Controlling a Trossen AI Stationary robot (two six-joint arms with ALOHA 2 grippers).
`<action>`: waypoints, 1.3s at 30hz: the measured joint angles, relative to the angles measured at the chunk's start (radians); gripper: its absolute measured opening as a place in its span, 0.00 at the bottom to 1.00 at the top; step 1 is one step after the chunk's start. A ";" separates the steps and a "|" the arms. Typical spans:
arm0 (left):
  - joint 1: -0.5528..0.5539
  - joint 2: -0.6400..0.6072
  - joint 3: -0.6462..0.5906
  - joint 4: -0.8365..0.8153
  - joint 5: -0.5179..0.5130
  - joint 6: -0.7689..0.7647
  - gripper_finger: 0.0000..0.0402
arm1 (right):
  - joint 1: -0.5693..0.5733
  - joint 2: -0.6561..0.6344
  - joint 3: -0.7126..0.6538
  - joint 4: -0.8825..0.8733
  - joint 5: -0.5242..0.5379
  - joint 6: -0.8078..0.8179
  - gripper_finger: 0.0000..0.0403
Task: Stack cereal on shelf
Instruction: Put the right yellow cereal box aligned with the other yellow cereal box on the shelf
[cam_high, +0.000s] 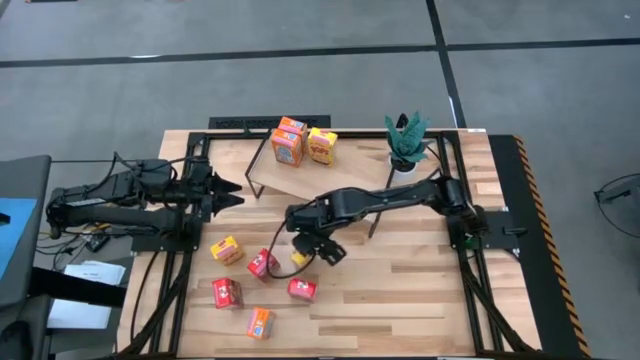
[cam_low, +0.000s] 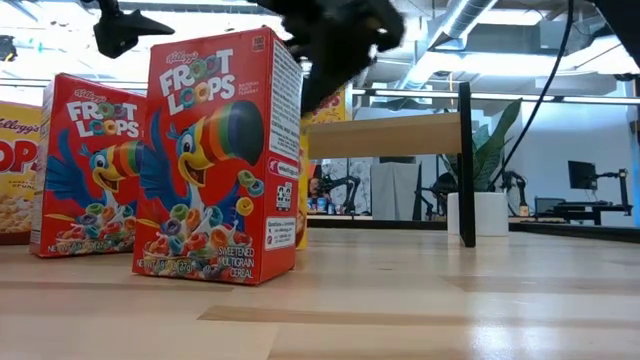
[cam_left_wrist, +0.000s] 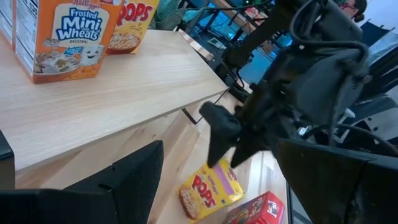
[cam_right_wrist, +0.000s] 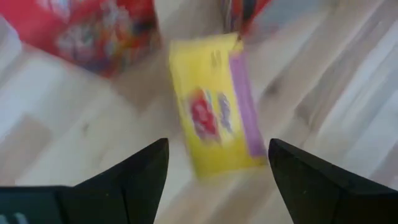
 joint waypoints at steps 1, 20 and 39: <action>0.000 0.000 0.000 -0.001 0.000 0.000 0.75 | -0.001 0.005 0.000 0.007 -0.001 0.002 0.75; 0.000 0.000 0.000 -0.004 -0.027 0.001 0.75 | -0.003 0.007 0.000 0.001 -0.017 0.083 0.75; 0.000 0.000 0.000 -0.005 -0.027 0.000 0.75 | -0.002 -0.010 -0.002 -0.004 -0.023 0.187 0.44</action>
